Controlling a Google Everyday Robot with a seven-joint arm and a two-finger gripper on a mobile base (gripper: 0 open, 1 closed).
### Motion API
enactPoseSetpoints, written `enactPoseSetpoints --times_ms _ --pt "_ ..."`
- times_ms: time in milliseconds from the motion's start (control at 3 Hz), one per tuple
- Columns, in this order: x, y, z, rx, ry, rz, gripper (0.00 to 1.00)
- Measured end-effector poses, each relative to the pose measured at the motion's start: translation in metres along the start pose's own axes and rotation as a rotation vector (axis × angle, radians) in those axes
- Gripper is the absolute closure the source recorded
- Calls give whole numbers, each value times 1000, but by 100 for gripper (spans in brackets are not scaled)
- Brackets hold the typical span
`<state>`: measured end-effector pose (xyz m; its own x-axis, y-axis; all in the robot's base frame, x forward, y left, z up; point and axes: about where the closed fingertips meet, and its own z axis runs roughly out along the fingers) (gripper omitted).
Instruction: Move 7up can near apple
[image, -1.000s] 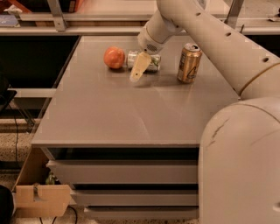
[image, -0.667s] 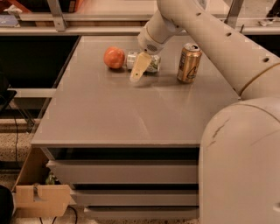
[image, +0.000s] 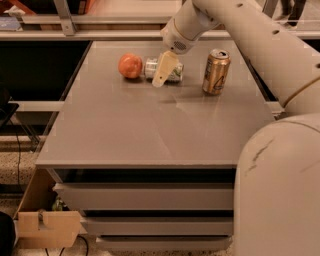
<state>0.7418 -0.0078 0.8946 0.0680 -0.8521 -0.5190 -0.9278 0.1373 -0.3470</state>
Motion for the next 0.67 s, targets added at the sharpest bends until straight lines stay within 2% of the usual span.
enactPoseSetpoints --times_ms 667 --pt "-2 -3 -18 -11 -31 -12 0"
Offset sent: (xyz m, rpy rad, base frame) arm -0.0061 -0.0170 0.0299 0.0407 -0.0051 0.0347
